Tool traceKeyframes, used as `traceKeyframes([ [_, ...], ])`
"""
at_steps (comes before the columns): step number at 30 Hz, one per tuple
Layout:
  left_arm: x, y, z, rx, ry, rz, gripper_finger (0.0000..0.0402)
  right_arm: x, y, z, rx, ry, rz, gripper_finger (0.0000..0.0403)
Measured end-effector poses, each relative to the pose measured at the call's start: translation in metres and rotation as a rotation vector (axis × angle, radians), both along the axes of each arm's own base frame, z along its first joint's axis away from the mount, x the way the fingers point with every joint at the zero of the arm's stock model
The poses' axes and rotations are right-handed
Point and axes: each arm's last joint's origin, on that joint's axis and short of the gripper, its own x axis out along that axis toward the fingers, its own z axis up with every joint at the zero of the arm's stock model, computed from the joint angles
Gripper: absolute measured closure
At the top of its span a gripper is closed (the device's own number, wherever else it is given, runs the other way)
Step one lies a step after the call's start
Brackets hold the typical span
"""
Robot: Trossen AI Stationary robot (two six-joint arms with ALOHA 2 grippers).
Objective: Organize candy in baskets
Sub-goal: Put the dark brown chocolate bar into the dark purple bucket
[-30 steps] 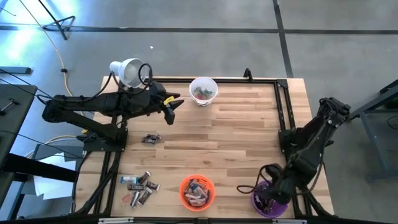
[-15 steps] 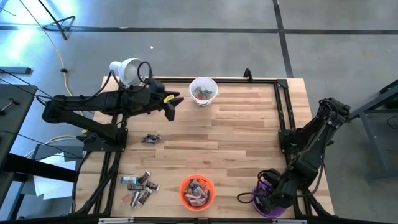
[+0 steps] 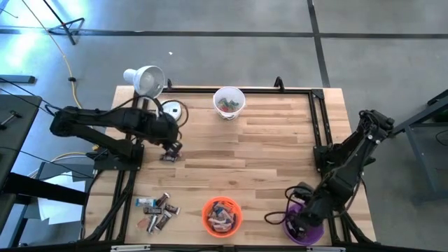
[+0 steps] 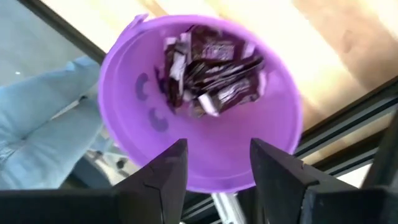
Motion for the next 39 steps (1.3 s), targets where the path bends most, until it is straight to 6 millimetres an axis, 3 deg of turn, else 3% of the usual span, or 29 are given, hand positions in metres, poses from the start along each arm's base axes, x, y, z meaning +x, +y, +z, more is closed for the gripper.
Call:
traceKeyframes([
  [3, -0.006, -0.006, -0.003, 0.015, 0.064, 0.086, 0.0266, 0.002, -0.006, -0.001, -0.030, -0.004, 0.033, 0.0236],
  [6, -0.002, -0.015, -0.005, 0.054, 0.062, 0.020, 0.0266, 0.006, -0.010, -0.001, -0.067, -0.044, 0.071, 0.0236],
  [16, 0.011, -0.042, -0.025, 0.114, 0.299, -0.512, 0.0266, 0.018, -0.022, -0.001, -0.091, -0.119, 0.215, 0.0236],
  [23, 0.027, -0.054, -0.045, 0.113, 0.430, -0.805, 0.0266, 0.029, -0.033, -0.001, -0.094, -0.119, 0.166, 0.0236],
  [28, 0.036, -0.047, -0.066, 0.132, 0.467, -0.780, 0.0266, 0.035, -0.039, -0.001, -0.099, -0.121, 0.138, 0.0236],
  [33, 0.035, -0.039, -0.094, 0.033, 0.431, -0.713, 0.0266, 0.039, -0.045, -0.001, -0.105, -0.127, 0.123, 0.0236],
  [39, 0.032, -0.031, -0.115, 0.044, 0.400, -0.625, 0.0266, 0.044, -0.051, -0.001, -0.108, -0.133, 0.116, 0.0236],
])
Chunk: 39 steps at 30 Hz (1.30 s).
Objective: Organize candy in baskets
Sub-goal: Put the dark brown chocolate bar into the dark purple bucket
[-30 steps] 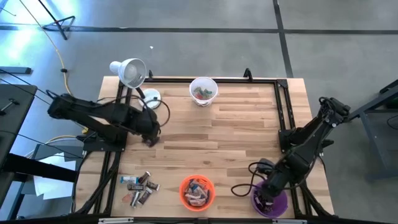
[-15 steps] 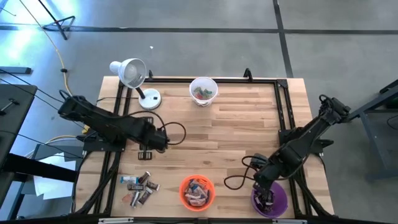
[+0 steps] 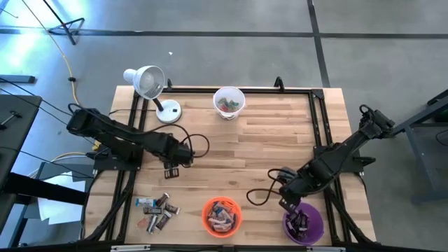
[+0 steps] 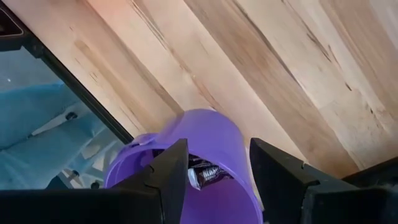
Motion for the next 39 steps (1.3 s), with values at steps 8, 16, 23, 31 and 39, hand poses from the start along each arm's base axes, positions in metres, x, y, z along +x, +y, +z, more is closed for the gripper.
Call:
traceKeyframes([
  [8, -0.007, 0.024, -0.023, 0.058, -0.006, 0.204, 0.0266, 0.007, -0.009, 0.000, -0.005, -0.011, -0.001, 0.0236],
  [16, -0.005, 0.039, -0.032, 0.023, -0.050, 0.268, 0.0266, 0.012, -0.016, 0.000, 0.001, -0.022, -0.032, 0.0236],
  [23, -0.016, 0.049, -0.049, 0.013, -0.015, 0.323, 0.0266, 0.015, -0.015, 0.001, 0.014, -0.042, -0.037, 0.0236],
  [31, -0.029, 0.056, -0.073, -0.099, -0.023, 0.417, 0.0266, 0.016, -0.015, 0.001, 0.023, -0.054, -0.040, 0.0236],
  [39, -0.031, 0.057, -0.075, -0.073, -0.029, 0.451, 0.0266, 0.017, -0.014, 0.002, 0.031, -0.069, -0.041, 0.0236],
])
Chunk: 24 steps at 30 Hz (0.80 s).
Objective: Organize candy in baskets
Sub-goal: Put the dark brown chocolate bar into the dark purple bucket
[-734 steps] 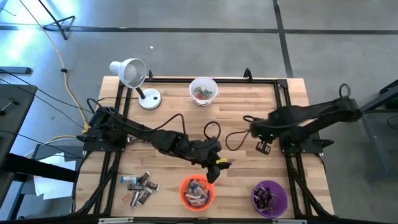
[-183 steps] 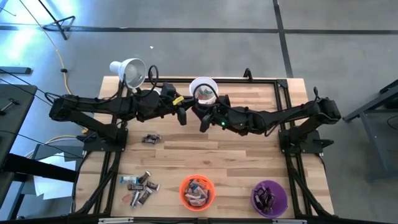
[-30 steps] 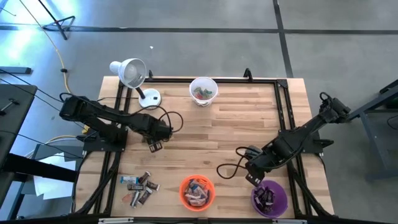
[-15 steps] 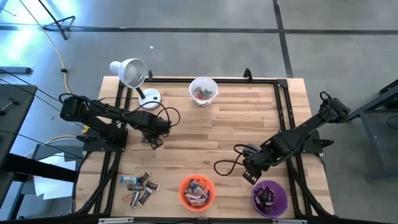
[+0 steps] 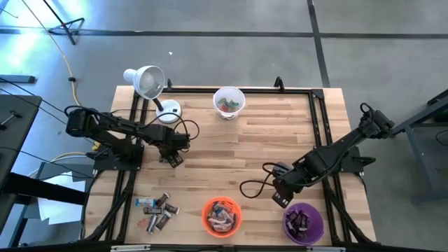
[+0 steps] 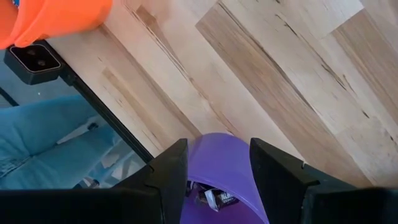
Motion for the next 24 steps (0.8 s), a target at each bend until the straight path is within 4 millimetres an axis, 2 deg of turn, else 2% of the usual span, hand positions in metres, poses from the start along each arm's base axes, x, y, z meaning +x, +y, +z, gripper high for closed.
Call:
traceKeyframes([
  [5, 0.001, 0.000, 0.000, 0.009, -0.012, 0.091, 0.0282, 0.000, 0.000, 0.000, 0.000, 0.001, -0.005, 0.0236],
  [13, 0.001, 0.000, 0.000, 0.010, -0.022, 0.138, 0.0386, 0.000, 0.000, 0.000, -0.001, -0.001, -0.009, 0.0236],
  [19, 0.013, 0.002, 0.012, 0.059, -0.068, 0.137, 0.0392, 0.001, -0.001, 0.000, -0.030, -0.022, -0.020, 0.0236],
  [22, 0.028, 0.006, 0.031, 0.117, -0.204, 0.152, 0.0393, 0.002, -0.001, 0.000, -0.045, -0.035, -0.026, 0.0236],
  [24, 0.030, 0.005, 0.038, 0.114, -0.208, 0.148, 0.0393, 0.002, -0.001, 0.000, -0.053, -0.043, -0.030, 0.0236],
])
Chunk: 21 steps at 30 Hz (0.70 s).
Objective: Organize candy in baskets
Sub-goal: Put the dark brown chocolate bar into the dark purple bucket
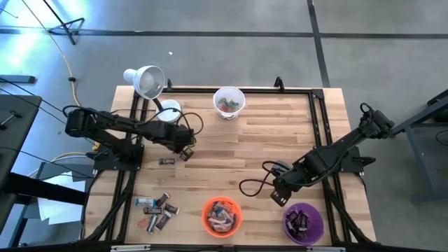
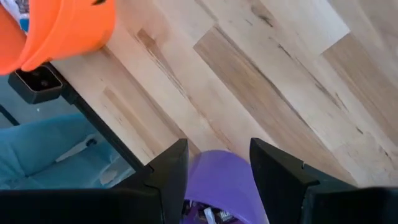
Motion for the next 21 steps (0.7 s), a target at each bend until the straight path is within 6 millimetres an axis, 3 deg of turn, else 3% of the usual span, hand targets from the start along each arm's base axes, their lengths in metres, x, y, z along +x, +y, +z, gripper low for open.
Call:
traceKeyframes([
  [5, 0.016, 0.001, 0.030, 0.004, -0.136, 0.000, 0.0394, 0.003, -0.002, 0.000, -0.075, -0.064, -0.032, 0.0236],
  [11, 0.041, -0.007, 0.071, 0.002, -0.323, -0.028, 0.0394, 0.013, -0.006, 0.005, -0.278, -0.283, -0.141, 0.0236],
  [16, 0.067, -0.021, 0.117, 0.016, -0.609, -0.093, 0.0394, 0.031, -0.020, 0.013, -0.446, -0.487, -0.280, 0.0236],
  [21, 0.079, -0.032, 0.162, 0.114, -0.819, -0.142, 0.0394, 0.055, -0.038, 0.027, -0.525, -0.667, -0.319, 0.0236],
])
